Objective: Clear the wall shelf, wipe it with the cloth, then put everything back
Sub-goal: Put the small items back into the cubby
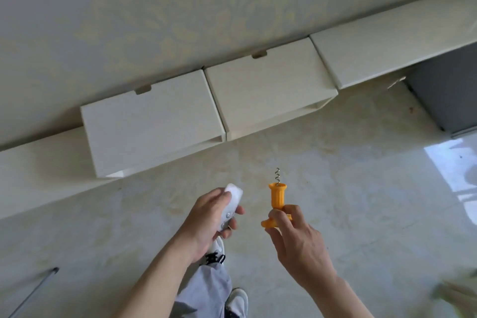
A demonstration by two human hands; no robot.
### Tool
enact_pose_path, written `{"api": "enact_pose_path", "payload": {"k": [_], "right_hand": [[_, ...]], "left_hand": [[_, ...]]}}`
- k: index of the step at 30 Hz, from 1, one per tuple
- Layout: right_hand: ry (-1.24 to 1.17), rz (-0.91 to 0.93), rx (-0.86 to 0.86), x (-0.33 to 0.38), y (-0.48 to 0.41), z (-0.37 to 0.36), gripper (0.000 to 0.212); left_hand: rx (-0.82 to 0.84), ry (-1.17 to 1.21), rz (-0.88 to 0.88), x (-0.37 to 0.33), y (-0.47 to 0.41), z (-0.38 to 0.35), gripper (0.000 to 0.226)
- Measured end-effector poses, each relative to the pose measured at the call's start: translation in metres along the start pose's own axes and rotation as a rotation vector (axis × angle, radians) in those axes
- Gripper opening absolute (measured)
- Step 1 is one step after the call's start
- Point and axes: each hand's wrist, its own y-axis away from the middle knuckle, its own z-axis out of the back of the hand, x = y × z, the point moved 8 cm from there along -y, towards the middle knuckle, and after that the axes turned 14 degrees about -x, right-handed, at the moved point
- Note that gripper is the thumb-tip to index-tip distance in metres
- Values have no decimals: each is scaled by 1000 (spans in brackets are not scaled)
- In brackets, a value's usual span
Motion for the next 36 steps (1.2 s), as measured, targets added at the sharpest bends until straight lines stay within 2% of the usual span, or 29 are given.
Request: {"api": "enact_pose_path", "payload": {"k": [3,5,7,13,17,20,25,28,32,36], "right_hand": [[20,-28,54,-27,-34,-5,37],[40,-32,73,-47,-58,-12,34],[48,-34,77,-69,-82,-21,28],[93,96,29,-145,-148,-58,23],[124,239,-105,-197,-194,-77,29],[152,346,-183,-218,-226,-89,29],[150,539,-325,-230,-261,-109,30],[163,583,-376,-232,-275,-116,27],[175,614,-362,-230,-283,-122,34],[185,562,-298,-231,-289,-126,54]], "left_hand": [[-11,-159,-51,-20,-29,-16,36],[-14,-291,-123,-32,-50,-28,41],[-21,-413,-195,-39,-73,-45,36],[-86,-860,-692,-49,-140,-122,14],[-353,-1071,-1040,-61,-193,-163,51],[-514,-1118,-1205,-81,-222,-182,55],[-739,-1137,-1210,-99,-262,-176,38],[-837,-1076,-1230,-106,-270,-163,33],[-851,-1001,-1257,-107,-276,-150,33],[-825,-924,-1184,-109,-281,-138,30]]}}
